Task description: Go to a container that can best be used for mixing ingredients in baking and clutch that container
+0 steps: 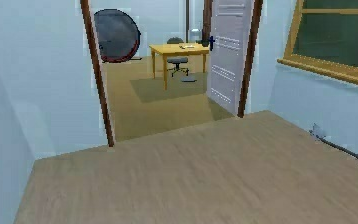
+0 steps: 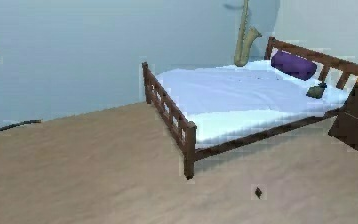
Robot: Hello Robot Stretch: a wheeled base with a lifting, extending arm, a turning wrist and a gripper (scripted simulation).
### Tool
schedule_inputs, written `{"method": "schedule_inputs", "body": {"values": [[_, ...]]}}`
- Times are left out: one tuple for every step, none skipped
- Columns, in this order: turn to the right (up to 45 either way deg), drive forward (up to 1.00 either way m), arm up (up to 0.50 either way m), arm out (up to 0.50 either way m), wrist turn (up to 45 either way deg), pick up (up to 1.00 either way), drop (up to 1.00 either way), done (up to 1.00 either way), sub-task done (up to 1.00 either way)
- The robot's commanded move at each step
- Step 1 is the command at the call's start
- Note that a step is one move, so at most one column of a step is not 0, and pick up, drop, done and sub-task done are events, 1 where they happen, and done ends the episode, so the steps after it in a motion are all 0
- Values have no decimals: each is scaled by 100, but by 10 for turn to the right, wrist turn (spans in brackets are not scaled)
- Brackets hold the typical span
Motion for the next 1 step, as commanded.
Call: {"method": "schedule_inputs", "body": {"values": [[0, 100, 0, 0, 0, 0, 0, 0, 0]]}}
